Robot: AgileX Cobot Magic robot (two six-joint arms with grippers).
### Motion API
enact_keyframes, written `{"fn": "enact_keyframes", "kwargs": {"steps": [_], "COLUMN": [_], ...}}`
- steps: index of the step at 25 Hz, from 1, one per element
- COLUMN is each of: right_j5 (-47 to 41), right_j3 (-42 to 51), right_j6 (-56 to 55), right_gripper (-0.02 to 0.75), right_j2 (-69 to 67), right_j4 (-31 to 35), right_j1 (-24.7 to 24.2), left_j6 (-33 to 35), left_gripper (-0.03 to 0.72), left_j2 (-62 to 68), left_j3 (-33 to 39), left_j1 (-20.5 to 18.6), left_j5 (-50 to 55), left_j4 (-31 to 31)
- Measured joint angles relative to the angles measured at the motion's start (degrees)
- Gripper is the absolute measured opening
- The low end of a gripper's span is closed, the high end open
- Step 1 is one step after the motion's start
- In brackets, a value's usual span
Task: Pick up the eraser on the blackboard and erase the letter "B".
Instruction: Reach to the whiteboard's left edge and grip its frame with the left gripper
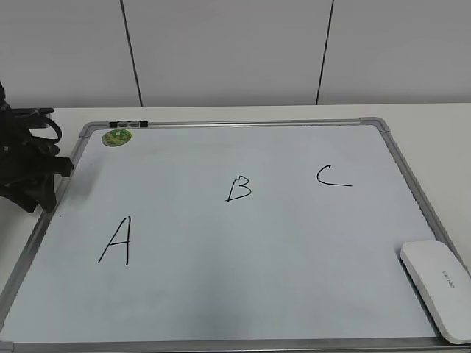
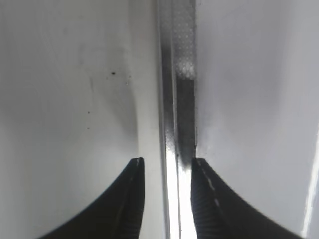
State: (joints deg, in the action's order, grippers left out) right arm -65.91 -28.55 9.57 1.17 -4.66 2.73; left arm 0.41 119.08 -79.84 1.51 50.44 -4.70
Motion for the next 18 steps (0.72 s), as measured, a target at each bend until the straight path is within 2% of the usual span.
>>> {"fn": "enact_keyframes", "kwargs": {"steps": [13, 18], "right_j5": [0.1, 0.1], "right_j3": [0.0, 0.0], "right_j6": [0.0, 0.0], "right_gripper": [0.552, 0.551], "right_j2": [0.0, 0.0], "right_j4": [0.0, 0.0], "right_j1": [0.0, 0.0], "left_j6": [0.0, 0.0], "left_gripper": [0.232, 0.069], "left_j2": [1.8, 1.8], "left_j3": [-0.3, -0.3], "left_j1": [0.1, 0.1], "left_j5": [-0.1, 0.0], "left_j4": [-0.4, -1.2]}}
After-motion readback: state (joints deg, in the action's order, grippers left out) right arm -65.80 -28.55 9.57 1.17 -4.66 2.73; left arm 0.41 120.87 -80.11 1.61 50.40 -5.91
